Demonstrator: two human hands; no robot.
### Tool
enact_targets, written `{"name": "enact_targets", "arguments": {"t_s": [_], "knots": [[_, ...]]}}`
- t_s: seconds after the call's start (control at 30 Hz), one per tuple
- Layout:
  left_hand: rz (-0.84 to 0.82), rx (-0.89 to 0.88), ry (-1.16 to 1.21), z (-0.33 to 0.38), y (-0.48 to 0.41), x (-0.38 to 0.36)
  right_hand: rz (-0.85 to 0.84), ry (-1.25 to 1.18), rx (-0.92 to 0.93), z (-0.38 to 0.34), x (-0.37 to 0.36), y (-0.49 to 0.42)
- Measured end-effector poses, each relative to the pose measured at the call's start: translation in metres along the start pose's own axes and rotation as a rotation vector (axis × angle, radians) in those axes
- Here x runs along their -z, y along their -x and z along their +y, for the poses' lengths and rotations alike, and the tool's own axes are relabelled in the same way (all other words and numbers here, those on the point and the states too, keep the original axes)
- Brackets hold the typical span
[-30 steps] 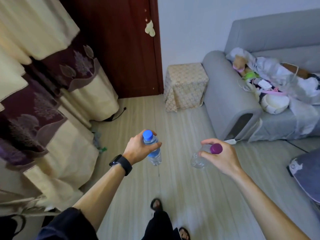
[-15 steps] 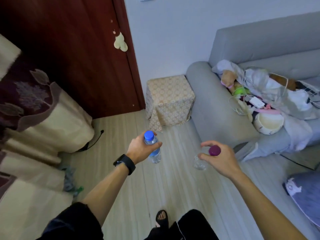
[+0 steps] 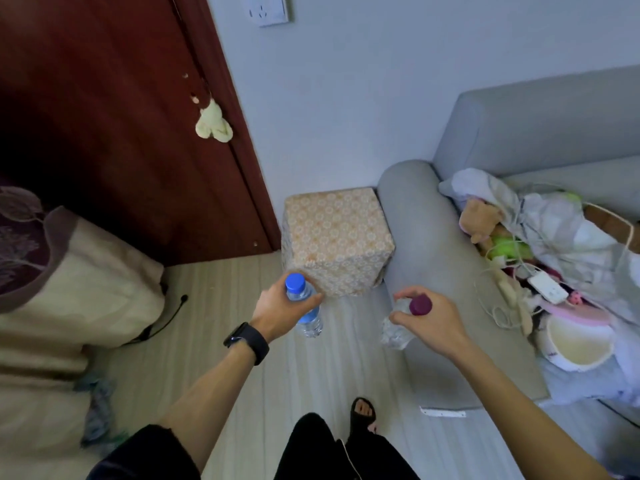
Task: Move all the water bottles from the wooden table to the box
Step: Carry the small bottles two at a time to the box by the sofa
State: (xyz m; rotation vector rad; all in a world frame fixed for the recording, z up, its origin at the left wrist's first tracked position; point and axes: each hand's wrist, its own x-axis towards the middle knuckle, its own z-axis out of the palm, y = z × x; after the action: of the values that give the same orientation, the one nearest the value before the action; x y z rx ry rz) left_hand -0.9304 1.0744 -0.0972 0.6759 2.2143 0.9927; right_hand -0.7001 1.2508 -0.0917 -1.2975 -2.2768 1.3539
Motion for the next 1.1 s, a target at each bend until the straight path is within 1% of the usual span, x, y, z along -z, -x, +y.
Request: {"name": "enact_targets", "arguments": {"t_s": [0.1, 0.23, 0.33, 0.5, 0.6, 0.67, 0.8, 0.97, 1.1], "knots": [[0.035, 0.036, 0.015, 0.015, -0.046, 0.0, -0.044, 0.045, 0.002, -0.01, 0.012, -0.058], [0.04, 0.069, 0.018, 0.033, -0.118, 0.0, -0.105, 0.075, -0.011, -0.018, 0.019, -0.132], [0.027, 0.062, 0.007, 0.04, -0.179, -0.003, -0.133, 0.081, -0.008, -0.02, 0.015, -0.19], [-0.026, 0.086, 0.026, 0.055, -0.28, -0.005, -0.183, 0.051, -0.076, -0.026, 0.006, -0.287], [-0.042, 0.1, 0.025, 0.069, -0.335, -0.003, -0.209, 0.063, -0.068, -0.033, 0.0, -0.341], [-0.051, 0.11, 0.016, 0.073, -0.369, -0.007, -0.232, 0.046, -0.108, -0.03, -0.004, -0.373], [-0.06, 0.138, 0.005, 0.079, -0.419, -0.024, -0.269, 0.078, -0.151, -0.019, -0.013, -0.431], [-0.044, 0.213, 0.026, 0.069, -0.466, -0.062, -0.318, 0.157, -0.191, 0.006, -0.031, -0.494], [-0.058, 0.257, 0.071, 0.048, -0.502, -0.1, -0.348, 0.125, -0.223, 0.034, -0.051, -0.539]]}}
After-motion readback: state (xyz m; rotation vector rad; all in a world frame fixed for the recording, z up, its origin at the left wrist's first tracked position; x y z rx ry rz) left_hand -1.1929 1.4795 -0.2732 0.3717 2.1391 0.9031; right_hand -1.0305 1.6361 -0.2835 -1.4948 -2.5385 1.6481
